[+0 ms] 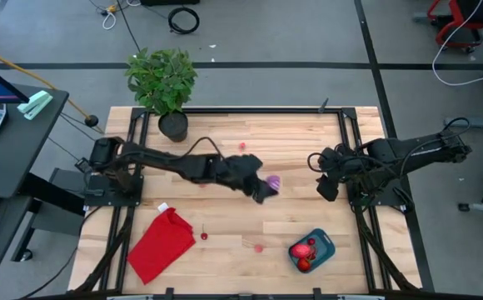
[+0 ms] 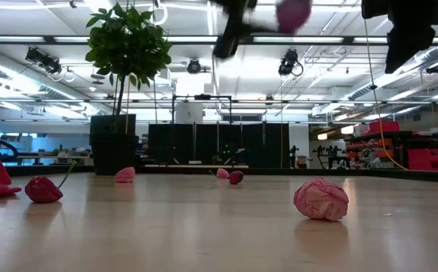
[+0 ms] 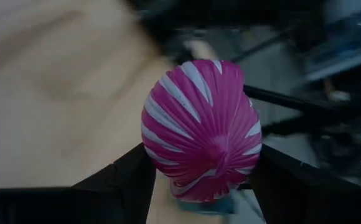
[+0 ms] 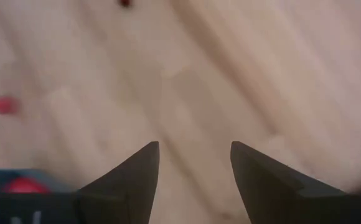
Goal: Pick and placing Produce into tupperware
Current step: Put the onion into the bin
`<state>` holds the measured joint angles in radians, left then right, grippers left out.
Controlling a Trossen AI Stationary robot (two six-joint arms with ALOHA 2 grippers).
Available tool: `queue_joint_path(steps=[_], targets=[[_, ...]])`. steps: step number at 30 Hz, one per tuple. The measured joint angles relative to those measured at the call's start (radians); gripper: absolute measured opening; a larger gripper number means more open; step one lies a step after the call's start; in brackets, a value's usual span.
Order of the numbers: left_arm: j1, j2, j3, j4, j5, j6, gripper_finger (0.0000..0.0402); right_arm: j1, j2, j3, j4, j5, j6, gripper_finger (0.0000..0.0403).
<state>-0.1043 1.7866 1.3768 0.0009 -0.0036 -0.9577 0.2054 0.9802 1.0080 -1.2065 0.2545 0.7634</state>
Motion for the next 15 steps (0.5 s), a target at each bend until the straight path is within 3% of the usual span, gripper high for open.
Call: queue_joint_path(steps=[4,7,11,15], targets=[[-0.075,0.025,0.103,-0.004,-0.05,0.0,0.0231,-0.001,0.0,0.0,-0.117,0.1,-0.044,0.0208],[-0.113,0.101,0.196,-0.002,-0.064,-0.012,0.0231,-0.001,-0.002,0.0,-0.17,0.107,-0.065,0.0209],[-0.158,0.274,0.365,-0.006,-0.059,-0.042,0.0232,0.0,-0.008,0.0,-0.184,0.091,-0.084,0.021],[-0.182,0.461,0.581,-0.02,0.016,-0.046,0.0232,0.0,-0.017,0.0,-0.184,0.08,-0.086,0.0211]])
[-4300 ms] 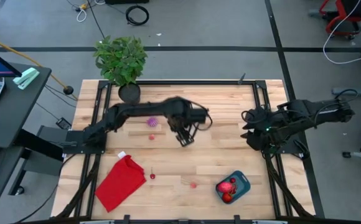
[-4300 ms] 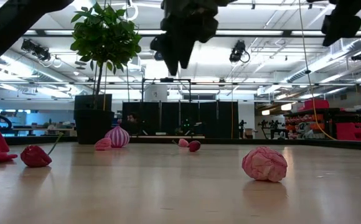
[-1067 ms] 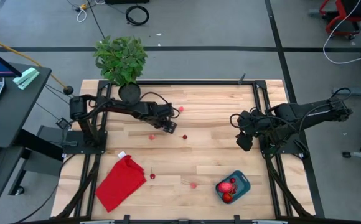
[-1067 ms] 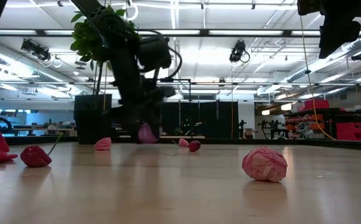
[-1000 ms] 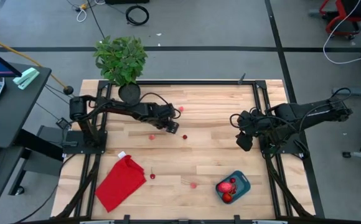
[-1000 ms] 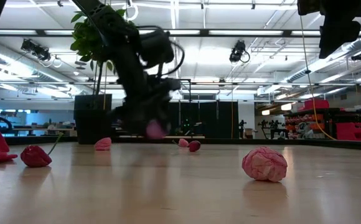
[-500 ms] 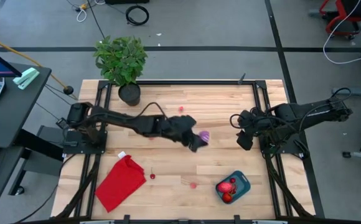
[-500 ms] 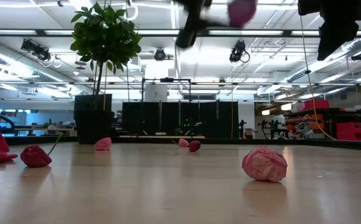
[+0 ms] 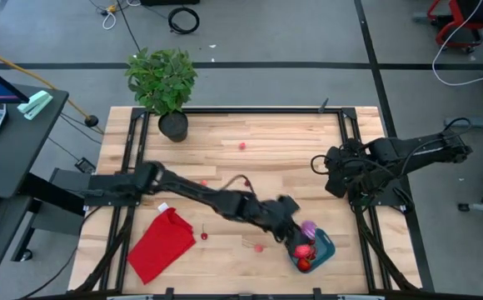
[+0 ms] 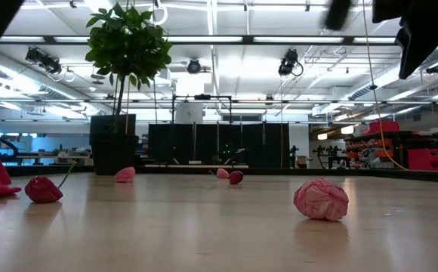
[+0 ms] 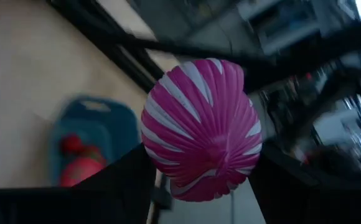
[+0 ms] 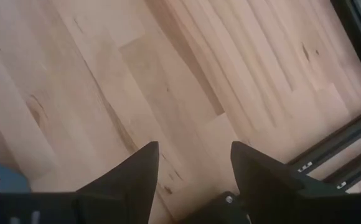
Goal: Pick and placing Produce into tupperware
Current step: Put the onion into the bin
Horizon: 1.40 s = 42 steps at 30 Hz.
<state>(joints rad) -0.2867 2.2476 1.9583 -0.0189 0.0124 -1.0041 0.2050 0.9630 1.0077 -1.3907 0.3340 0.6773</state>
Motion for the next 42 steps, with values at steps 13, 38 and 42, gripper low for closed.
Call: queue_joint_path(steps=[13,38,42], targets=[[0.045,0.358,0.326,-0.089,0.165,0.13,0.0233,0.0,-0.009,0.0,0.003,0.001,0.001,0.0211],[0.042,0.406,0.33,-0.186,0.192,0.397,0.0254,0.0,-0.009,0.0,0.008,0.002,0.0,0.0211],[0.042,0.406,0.33,-0.202,0.192,0.42,0.0263,0.0,-0.009,0.0,0.008,0.002,0.0,0.0211]])
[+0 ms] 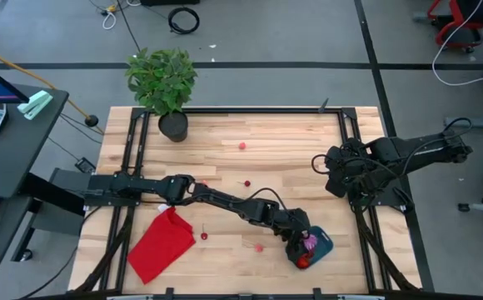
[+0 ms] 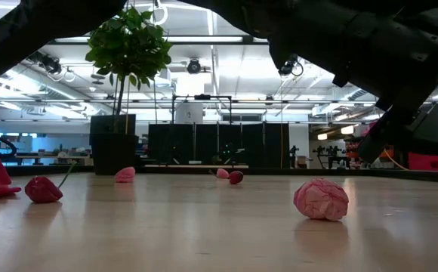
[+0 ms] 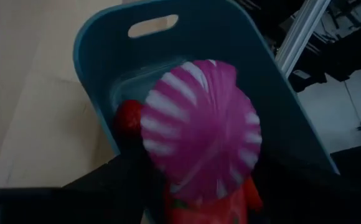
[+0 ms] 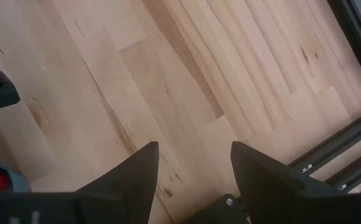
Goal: Pick and placing Produce into tupperware
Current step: Put the onion into the bin, then put the top cherry into the bin
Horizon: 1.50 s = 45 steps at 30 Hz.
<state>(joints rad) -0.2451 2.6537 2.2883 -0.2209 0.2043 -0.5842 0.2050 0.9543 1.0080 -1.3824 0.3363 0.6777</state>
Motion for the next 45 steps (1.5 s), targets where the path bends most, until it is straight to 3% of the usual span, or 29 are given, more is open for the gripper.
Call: queue_joint_path(steps=[15,21,26,32,38,45], targets=[[0.012,-0.009,0.065,0.039,0.01,-0.01,0.026,0.0,0.0,0.0,0.0,0.0,0.0,0.0211],[0.029,-0.064,0.063,-0.055,0.032,-0.006,0.0244,0.0,0.0,0.0,0.0,0.0,0.0,0.0211],[0.059,-0.11,0.063,-0.24,0.057,0.042,0.0231,0.0,0.0,0.001,0.0,0.0,0.0,0.0211],[0.109,-0.145,0.063,-0.583,0.06,0.061,0.0222,0.001,0.0,0.0,0.01,-0.002,0.025,0.0211],[0.181,-0.148,0.062,-0.861,0.055,0.173,0.0217,0.001,0.0,0.0,0.05,-0.021,0.026,0.0211],[0.275,-0.148,0.063,-1.121,-0.055,0.266,0.0216,0.001,0.0,0.001,0.056,-0.02,0.026,0.0211]])
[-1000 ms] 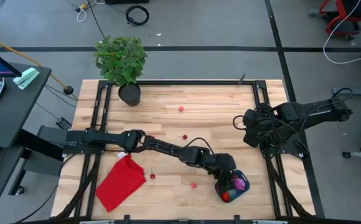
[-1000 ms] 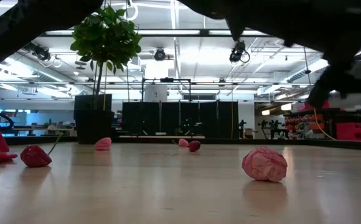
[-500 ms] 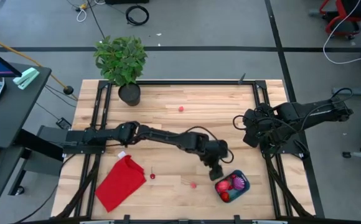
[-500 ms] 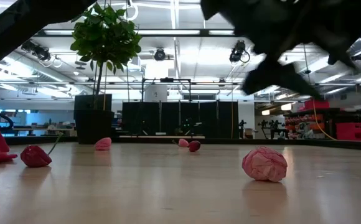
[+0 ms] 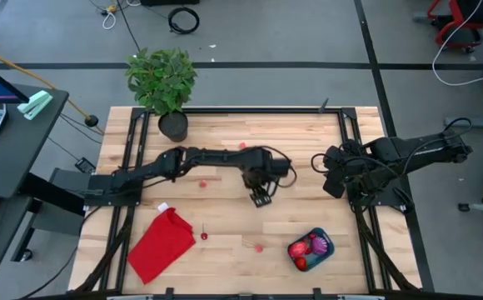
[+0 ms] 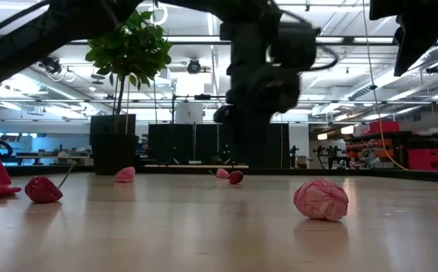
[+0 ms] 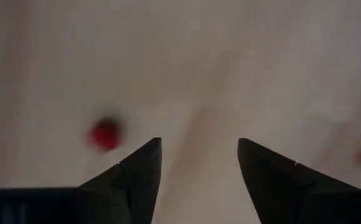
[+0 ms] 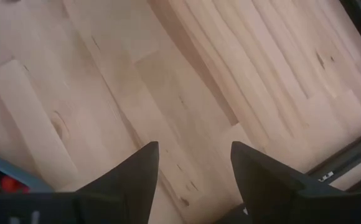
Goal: Pick and placing Produce into tupperware
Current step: Put the top cherry into the bin
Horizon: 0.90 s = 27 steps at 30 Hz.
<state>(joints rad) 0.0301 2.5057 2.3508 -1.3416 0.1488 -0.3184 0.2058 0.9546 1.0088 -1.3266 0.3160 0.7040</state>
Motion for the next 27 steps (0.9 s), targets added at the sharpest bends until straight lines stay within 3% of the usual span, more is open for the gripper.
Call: queue_joint_path(steps=[7,18,27], targets=[[0.052,0.0,-0.03,-0.072,-0.066,0.043,0.0206,0.0,0.0,0.0,0.0,0.0,0.002,0.0211],[0.038,0.0,-0.031,-0.108,-0.155,0.088,0.0199,0.0,0.0,0.0,0.0,0.0,0.002,0.0211],[0.015,0.0,-0.156,-0.102,-0.205,0.106,0.0196,0.0,0.0,0.0,0.0,0.0,0.003,0.0211]])
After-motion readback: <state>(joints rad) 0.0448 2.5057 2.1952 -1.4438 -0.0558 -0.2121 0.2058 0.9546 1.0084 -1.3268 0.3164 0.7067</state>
